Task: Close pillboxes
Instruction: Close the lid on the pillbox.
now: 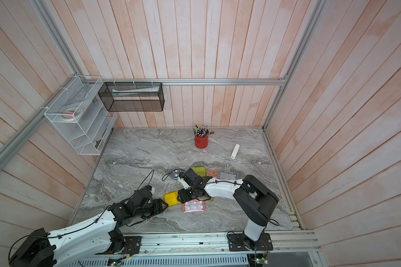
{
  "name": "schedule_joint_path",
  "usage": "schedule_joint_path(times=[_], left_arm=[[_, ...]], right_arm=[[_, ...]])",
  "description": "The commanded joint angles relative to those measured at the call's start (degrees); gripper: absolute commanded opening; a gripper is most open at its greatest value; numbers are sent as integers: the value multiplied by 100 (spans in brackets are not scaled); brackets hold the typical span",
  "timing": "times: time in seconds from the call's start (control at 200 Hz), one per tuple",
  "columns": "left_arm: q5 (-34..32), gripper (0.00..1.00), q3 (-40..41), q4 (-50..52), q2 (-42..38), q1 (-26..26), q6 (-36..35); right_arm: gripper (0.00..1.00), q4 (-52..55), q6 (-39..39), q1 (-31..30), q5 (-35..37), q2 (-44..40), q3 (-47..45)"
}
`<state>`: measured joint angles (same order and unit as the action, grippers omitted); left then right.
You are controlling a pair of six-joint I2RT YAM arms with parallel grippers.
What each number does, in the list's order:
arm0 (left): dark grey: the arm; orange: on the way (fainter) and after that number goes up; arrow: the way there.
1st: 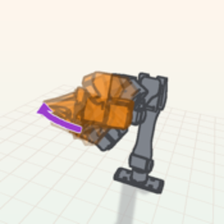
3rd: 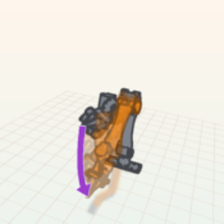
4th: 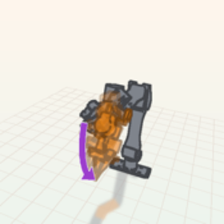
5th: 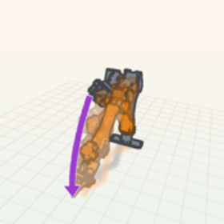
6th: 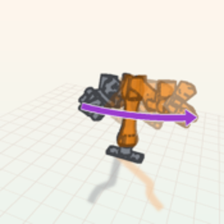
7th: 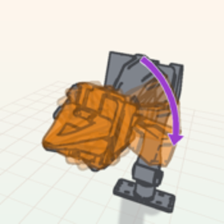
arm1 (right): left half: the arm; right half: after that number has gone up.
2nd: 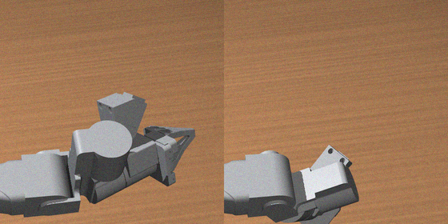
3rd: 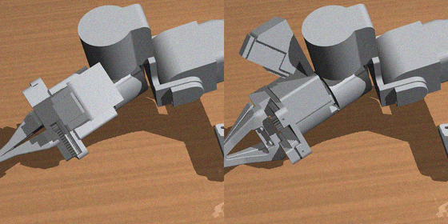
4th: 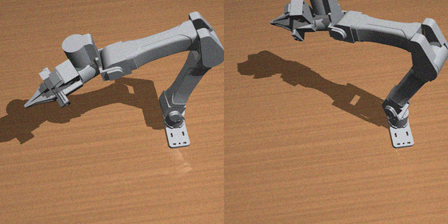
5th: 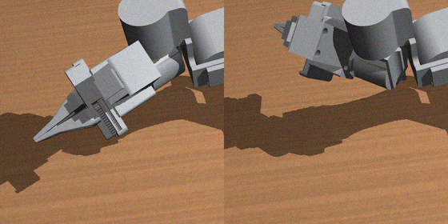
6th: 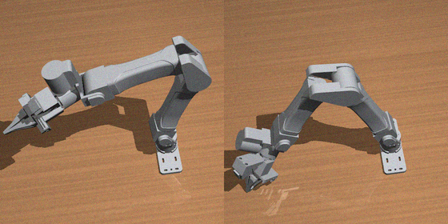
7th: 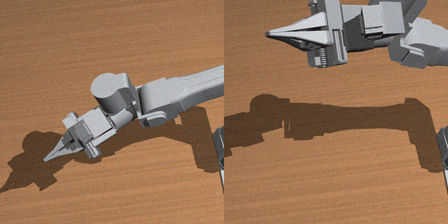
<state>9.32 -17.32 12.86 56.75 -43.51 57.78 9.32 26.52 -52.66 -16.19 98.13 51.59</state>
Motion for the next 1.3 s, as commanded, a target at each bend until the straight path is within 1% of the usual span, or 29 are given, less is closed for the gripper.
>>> schedule_joint_path(times=[0.0, 0.175, 0.37, 0.515, 0.755, 1.065, 1.295], left_arm=[[131, 66, 196, 230, 491, 65, -205], [109, 66, 184, 241, 851, 130, -287], [-214, 63, -211, 852, 1271, 132, -616], [-342, 61, -392, 1077, 1668, 132, -835], [-440, 59, -386, 1186, 1859, 123, -952], [-530, 51, -533, 1231, 2363, -110, -946], [-597, 48, -600, 1210, 2725, -316, -891]], right_arm=[[57, 394, -103, 20, 85, 93, 25], [57, 448, -143, 19, 123, 136, 60], [56, 643, -195, 24, 318, 214, 199], [54, 716, -209, 19, 398, 233, 265], [53, 803, -227, 13, 484, 285, 341], [49, 983, -279, -90, 738, 402, 539], [44, 993, -306, -134, 774, 471, 545]])
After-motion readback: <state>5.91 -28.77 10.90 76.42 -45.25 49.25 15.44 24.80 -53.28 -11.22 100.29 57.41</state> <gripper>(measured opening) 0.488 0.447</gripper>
